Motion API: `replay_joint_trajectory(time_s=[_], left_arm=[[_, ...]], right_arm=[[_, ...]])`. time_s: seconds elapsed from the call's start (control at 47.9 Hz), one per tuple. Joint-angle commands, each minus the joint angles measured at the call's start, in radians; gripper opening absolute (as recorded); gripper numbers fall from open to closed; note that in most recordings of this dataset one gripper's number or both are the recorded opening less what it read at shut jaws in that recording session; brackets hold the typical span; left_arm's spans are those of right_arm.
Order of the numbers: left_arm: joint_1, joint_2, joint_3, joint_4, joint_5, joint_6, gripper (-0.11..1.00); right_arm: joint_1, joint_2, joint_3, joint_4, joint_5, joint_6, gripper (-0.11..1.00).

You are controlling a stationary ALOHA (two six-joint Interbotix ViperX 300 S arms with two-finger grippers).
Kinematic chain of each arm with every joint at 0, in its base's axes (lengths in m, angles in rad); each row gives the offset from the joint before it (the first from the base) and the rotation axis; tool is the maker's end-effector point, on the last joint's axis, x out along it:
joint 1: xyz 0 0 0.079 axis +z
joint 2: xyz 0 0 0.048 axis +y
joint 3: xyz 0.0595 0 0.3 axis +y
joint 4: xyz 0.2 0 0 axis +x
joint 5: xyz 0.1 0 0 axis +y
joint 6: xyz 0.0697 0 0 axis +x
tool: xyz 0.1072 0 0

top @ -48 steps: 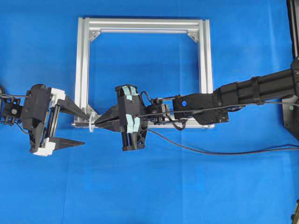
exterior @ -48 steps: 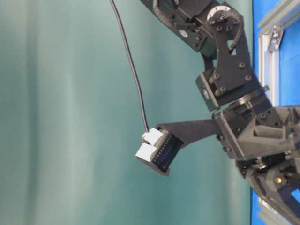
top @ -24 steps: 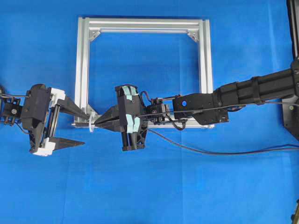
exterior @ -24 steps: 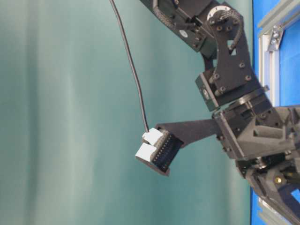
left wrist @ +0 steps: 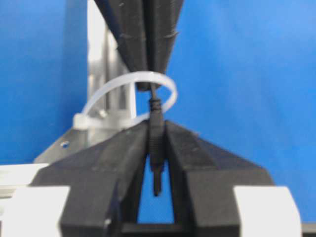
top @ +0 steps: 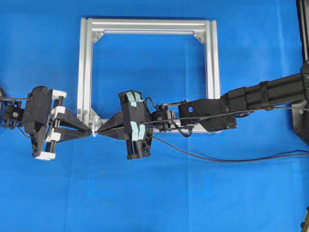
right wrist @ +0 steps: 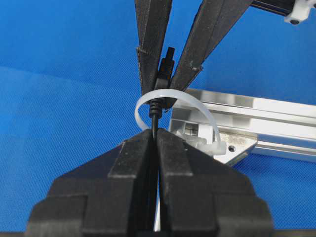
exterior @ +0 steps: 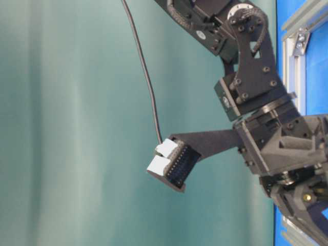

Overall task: Insert the wire through the string loop located on the left side.
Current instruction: 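Close the left gripper on the plug tip protruding through the loop, then open the right gripper and pull the cable through with the left gripper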

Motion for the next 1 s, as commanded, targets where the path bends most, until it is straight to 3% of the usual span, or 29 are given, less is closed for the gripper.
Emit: replay_joint_trajectory(time_s=[0.0, 0.481, 0.585, 0.773, 0.836, 0.982], left_arm=[[-0.005, -0.009, -0.011, 0.002, 0.002, 0.002, 0.08], [-0.003, -0.009, -0.011, 0.002, 0.002, 0.002, 0.08], [-0.003, -0.009, -0.011, 0.002, 0.002, 0.002, 0.08], [-0.003, -0.009, -0.009, 0.002, 0.002, 0.003, 0.08], [-0.003, -0.009, -0.008, 0.002, 0.002, 0.003, 0.08], [-0.003, -0.014, -0.008, 0.002, 0.011, 0.003, 0.08]], right_arm=[[-0.008, -0.021, -0.018, 0.000, -0.003, 0.000, 0.00], [-0.011, -0.023, -0.015, -0.005, 0.012, -0.003, 0.02], [-0.011, -0.026, -0.011, -0.005, 0.012, -0.003, 0.20], [-0.009, -0.051, 0.025, -0.005, 0.006, -0.003, 0.78], [-0.011, -0.061, 0.038, -0.002, 0.000, -0.003, 0.92], [-0.009, -0.084, 0.072, 0.002, -0.006, 0.000, 0.89]])
